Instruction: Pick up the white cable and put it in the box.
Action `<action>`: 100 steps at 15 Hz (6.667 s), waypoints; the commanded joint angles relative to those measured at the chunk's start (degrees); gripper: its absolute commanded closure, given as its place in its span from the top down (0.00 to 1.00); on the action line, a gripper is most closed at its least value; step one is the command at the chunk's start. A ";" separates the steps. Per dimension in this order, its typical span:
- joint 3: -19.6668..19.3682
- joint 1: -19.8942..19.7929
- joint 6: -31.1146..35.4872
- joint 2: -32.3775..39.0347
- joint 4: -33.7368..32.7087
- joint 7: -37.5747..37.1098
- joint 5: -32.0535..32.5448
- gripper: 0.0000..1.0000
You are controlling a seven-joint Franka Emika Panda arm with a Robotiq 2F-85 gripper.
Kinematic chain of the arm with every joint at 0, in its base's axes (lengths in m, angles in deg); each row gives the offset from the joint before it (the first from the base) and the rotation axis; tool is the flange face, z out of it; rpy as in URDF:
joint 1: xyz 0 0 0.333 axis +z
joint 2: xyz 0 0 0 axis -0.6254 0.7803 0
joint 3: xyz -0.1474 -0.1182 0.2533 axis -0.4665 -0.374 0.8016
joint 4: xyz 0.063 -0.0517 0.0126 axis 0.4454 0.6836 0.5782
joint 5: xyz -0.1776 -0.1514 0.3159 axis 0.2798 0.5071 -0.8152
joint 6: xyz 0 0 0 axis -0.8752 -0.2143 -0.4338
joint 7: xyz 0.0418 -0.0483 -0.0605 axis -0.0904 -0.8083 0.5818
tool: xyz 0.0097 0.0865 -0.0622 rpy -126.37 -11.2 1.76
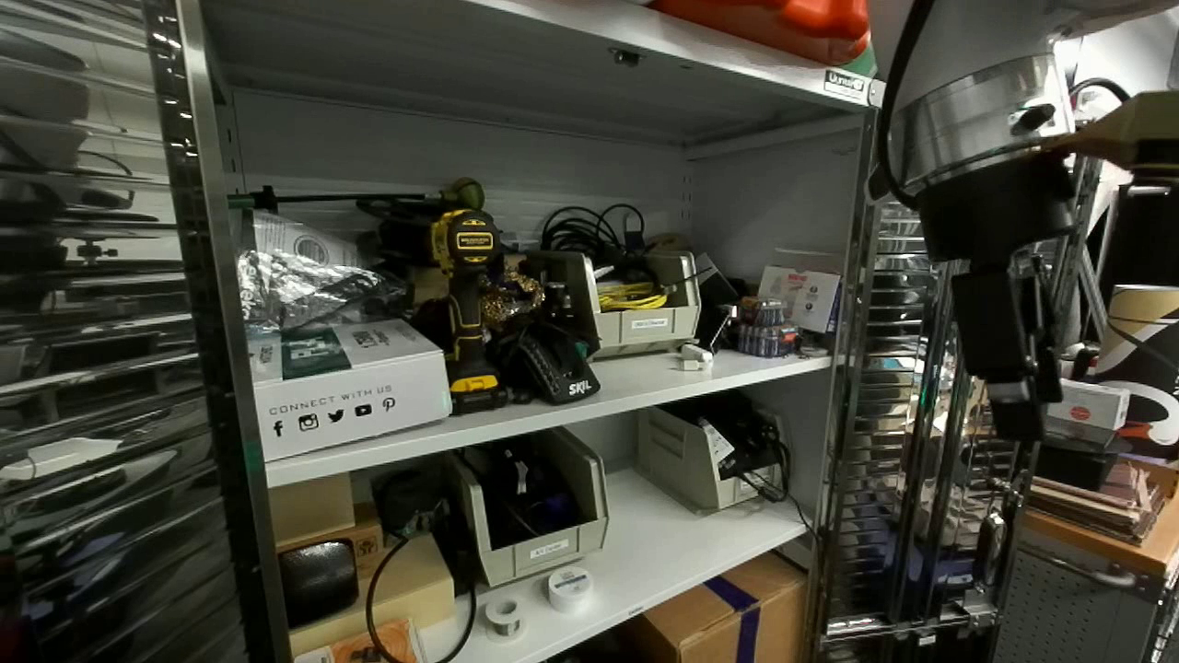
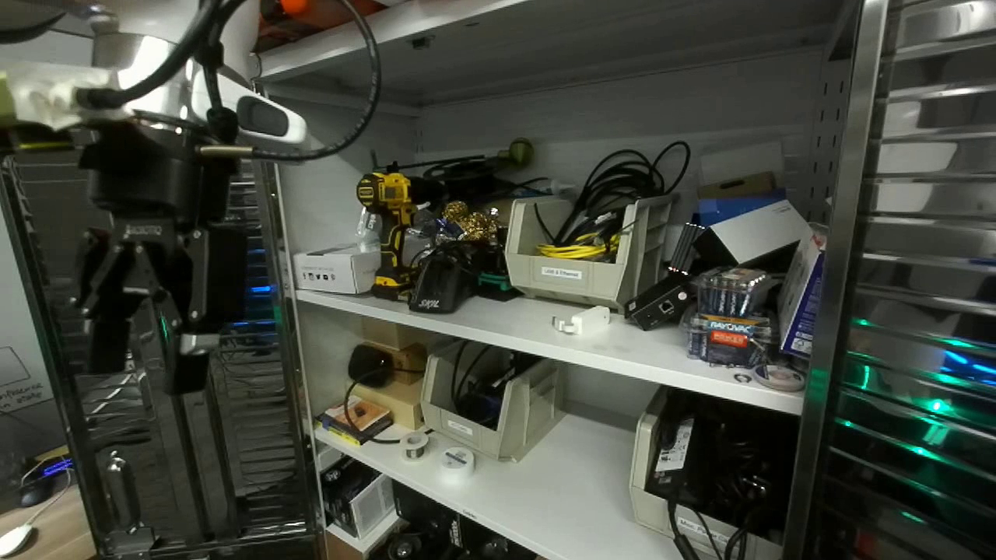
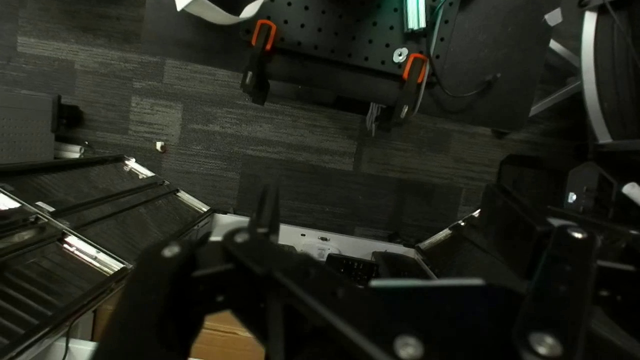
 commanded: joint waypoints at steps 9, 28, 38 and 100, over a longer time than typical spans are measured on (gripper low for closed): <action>-3.87 -4.23 9.15 23.56 -19.73 -3.67 0.26 1.00; -7.63 -9.10 26.94 46.70 -43.81 -2.92 1.23 1.00; -7.07 -9.98 28.22 56.56 -54.38 -3.44 -3.16 1.00; -6.27 -4.49 75.03 33.25 -19.93 -42.05 48.13 0.05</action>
